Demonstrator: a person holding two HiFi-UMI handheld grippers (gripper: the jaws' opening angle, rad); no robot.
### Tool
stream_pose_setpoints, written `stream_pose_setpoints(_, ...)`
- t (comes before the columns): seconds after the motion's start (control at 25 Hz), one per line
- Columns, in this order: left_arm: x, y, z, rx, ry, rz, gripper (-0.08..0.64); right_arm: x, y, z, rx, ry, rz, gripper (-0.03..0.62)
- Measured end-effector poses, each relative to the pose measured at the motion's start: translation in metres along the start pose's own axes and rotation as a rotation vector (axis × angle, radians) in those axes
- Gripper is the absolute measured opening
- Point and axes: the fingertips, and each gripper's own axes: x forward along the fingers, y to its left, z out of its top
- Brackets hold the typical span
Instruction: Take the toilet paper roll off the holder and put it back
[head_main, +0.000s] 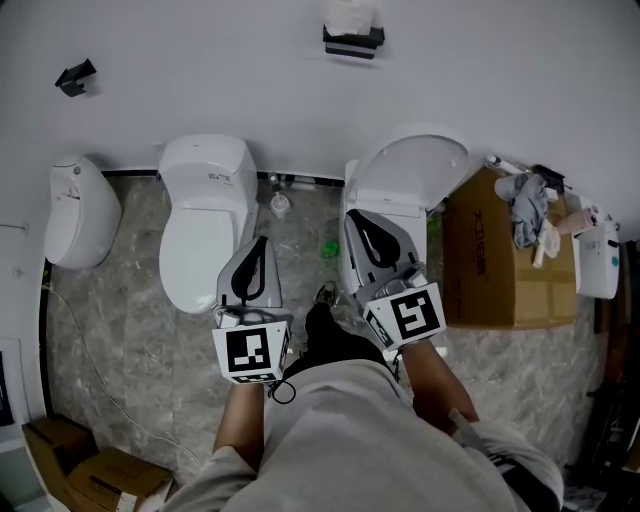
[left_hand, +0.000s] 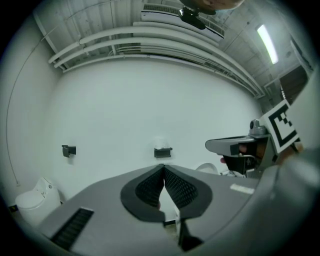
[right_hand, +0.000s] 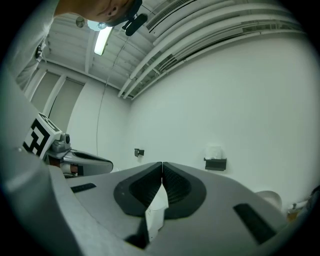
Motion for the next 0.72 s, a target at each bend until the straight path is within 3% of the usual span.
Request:
stream_pose_setpoints(0.28, 0.072, 0.020, -0.011, -0.024, 0.019, -0.097, 0.011, 0.068, -0.030, -0.017, 0.028, 0.006, -0.016, 0.005)
stream_pose_setpoints(0.72, 0.225, 0.003, -0.009, -0.007, 0.084, -0.201, 0.012, 0.137, -0.148, -0.039, 0.078, 0.037, -0.088, 0.005)
